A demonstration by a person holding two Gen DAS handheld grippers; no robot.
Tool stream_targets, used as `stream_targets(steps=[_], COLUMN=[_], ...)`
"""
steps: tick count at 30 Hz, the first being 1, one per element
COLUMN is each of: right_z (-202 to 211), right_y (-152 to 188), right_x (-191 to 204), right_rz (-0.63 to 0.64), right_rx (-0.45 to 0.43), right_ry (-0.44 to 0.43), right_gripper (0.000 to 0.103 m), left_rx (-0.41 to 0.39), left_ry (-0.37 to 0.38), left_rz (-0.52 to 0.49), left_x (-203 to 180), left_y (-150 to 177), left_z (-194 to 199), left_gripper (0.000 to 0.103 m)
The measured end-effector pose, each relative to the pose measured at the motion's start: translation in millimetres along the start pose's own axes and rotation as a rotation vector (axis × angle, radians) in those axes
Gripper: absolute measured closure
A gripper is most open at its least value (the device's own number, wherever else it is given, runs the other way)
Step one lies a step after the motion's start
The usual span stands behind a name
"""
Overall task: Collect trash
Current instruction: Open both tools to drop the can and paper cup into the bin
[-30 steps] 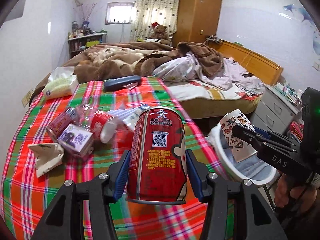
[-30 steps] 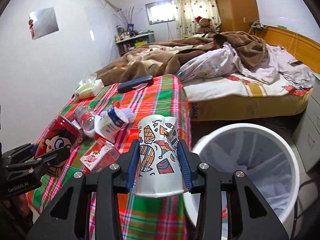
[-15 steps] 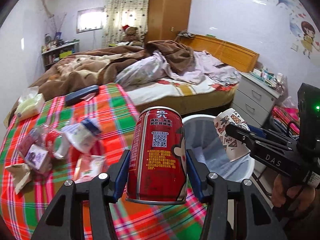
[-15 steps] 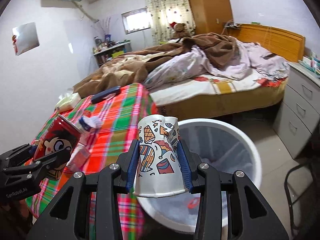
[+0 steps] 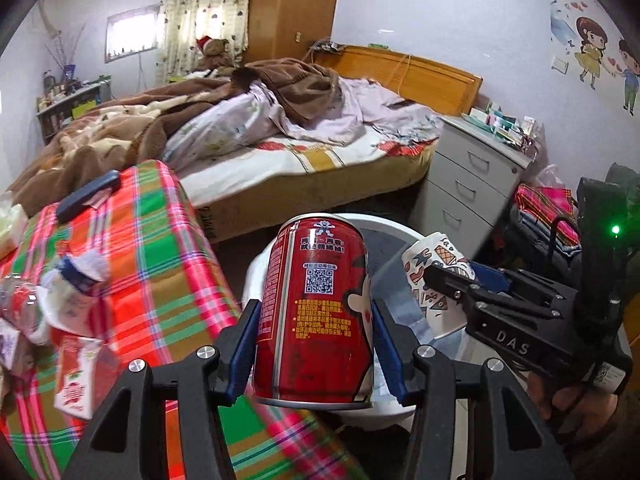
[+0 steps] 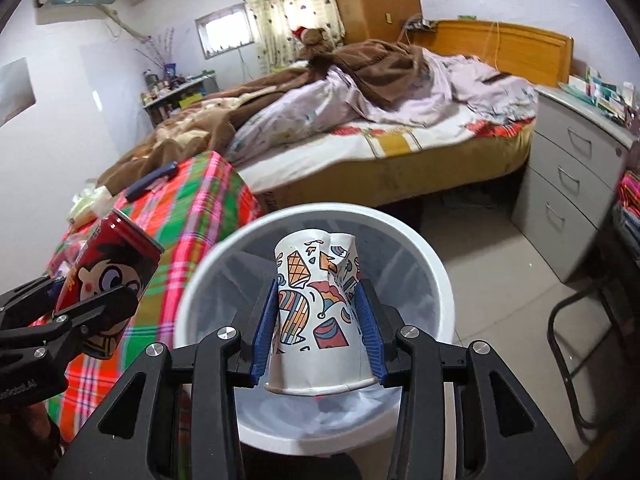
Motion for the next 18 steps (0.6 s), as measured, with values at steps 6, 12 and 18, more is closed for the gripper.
stream_targets(steps=[6, 12, 18], right_z=[-6, -11, -10], right_y=[8, 12, 11], right_x=[-15, -21, -16], right_rz=[-0.009, 0.004, 0.028], right_rx=[0.036, 0.06, 0.048], right_ry=[0.026, 0.044, 0.039], right_gripper=[0.061, 0.058, 0.057], left_rx=[0.042, 0.05, 0.027], left_ry=[0.018, 0.017, 0.011], left_rz=[-0.001, 0.009, 0.027], left_x=[-9, -7, 0], left_y=[8, 12, 8], left_z=[-25, -34, -29], left_gripper=[0.049, 0.049, 0.039])
Point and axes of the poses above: each gripper's, at about its wrist camera, not at the fingertips, and z roughly against the way its jaws point, x to its left, y to its underside, the point moved 2 cm from there along -z, roughly the way its jaws point, and after that the axes turned 15 degrees about -x, right-handed, at the moved point
